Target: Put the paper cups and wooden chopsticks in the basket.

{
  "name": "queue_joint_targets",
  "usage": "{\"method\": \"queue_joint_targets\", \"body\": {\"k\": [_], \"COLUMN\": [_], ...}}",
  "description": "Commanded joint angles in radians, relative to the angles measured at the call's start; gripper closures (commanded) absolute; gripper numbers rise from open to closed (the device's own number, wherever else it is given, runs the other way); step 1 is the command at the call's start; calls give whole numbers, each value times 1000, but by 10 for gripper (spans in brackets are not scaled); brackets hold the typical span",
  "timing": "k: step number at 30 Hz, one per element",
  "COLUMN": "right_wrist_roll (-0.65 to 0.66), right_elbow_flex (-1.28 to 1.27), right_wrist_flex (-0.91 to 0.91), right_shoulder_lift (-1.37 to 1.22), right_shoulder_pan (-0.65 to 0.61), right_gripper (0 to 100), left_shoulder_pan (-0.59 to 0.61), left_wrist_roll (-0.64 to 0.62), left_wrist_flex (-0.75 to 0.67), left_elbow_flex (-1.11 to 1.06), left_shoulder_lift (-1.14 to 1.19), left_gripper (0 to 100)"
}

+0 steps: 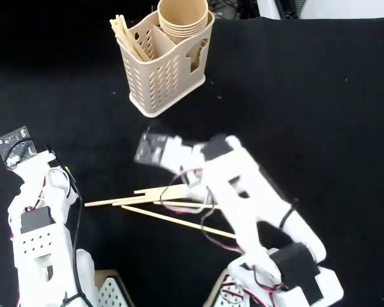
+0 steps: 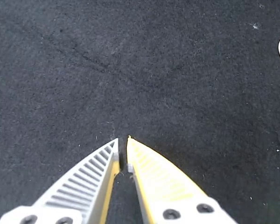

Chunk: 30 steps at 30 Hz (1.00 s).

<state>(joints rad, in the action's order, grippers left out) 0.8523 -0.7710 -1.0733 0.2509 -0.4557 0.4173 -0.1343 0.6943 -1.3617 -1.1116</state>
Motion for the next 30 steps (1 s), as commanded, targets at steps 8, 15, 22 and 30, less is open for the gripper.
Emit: {"method": "queue_joint_targets", "body": {"k": [8,15,22,30], "right_wrist_roll": [166,203,206,206], "right_elbow_flex": [-64,16,113,153], "right_wrist_flex": [180,180,181,143], "right_shoulder_lift": [-53,-134,-300,-349], "right_shoulder_pan": [-38,-28,-25,-23], "right_gripper": [743,697,695,956], "left_shoulder_pan": [8,7,7,7], "left_wrist_roll": [-6,-6,-6,-5], "left_wrist_flex": [-15,-17,-18,-17], "left_elbow_flex": [44,42,41,41], "left_shoulder_lift": [-6,-6,-6,-6], "left_gripper": [945,945,945,945]}}
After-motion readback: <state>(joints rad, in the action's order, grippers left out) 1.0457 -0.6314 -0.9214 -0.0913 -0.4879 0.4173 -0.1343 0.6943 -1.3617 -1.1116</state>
